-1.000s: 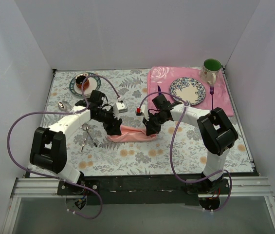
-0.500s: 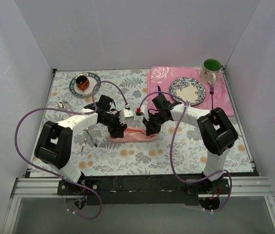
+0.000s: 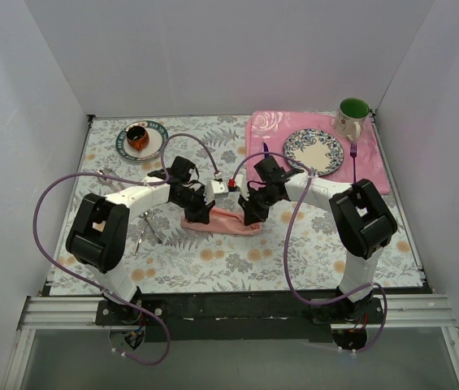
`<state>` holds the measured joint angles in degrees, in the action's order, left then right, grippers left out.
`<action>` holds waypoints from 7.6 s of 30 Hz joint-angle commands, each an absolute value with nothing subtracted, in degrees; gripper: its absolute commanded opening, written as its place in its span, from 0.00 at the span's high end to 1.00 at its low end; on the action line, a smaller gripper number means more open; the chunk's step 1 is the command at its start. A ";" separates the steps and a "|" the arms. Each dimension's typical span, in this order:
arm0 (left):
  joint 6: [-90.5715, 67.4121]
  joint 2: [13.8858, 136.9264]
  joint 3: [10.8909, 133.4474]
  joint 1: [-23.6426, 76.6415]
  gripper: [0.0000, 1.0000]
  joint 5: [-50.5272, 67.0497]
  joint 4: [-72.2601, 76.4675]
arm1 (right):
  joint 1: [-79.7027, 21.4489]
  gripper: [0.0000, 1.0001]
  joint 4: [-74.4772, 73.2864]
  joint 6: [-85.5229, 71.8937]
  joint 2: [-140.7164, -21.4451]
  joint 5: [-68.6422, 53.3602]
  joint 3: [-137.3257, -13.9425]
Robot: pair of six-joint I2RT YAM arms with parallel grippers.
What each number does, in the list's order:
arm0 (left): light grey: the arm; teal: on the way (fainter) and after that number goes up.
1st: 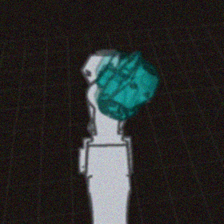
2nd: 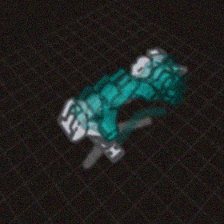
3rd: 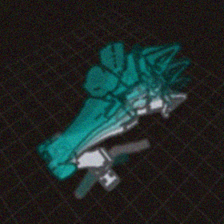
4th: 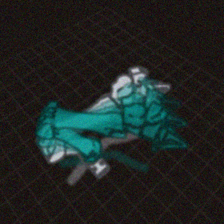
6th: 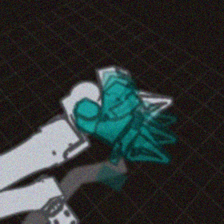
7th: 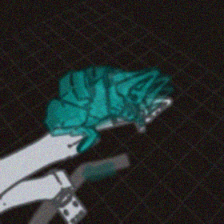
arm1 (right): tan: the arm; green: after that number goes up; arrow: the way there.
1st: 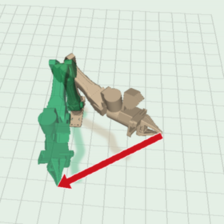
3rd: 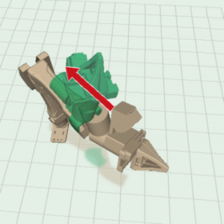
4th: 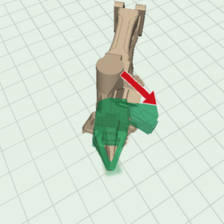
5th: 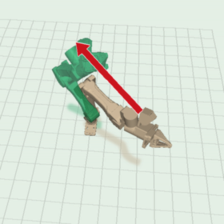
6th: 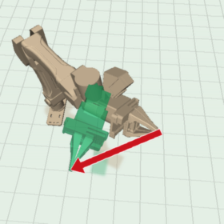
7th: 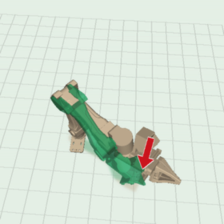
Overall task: Fold the napkin into a case and place the utensils inside
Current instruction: Smooth out the smaller rectangle-folded napkin from the folded napkin.
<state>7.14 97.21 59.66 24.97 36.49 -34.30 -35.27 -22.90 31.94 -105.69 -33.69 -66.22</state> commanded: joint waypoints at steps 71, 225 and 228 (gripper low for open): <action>10.55 110.92 74.97 24.08 1.00 38.23 -39.64 | -28.04 0.48 -17.84 4.48 -122.24 -37.27 -88.41; 6.15 110.12 62.22 30.67 0.94 28.48 -28.21 | -28.31 0.90 -23.11 -5.62 -124.55 -60.38 -93.78; 6.07 111.44 63.28 30.76 0.94 28.30 -29.27 | -25.49 0.85 -23.46 -5.63 -120.24 -61.96 -90.10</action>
<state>4.45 106.45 64.95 30.11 32.23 -25.52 -29.39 -24.69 -3.70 -129.19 -57.25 -91.94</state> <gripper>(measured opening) 0.064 0.119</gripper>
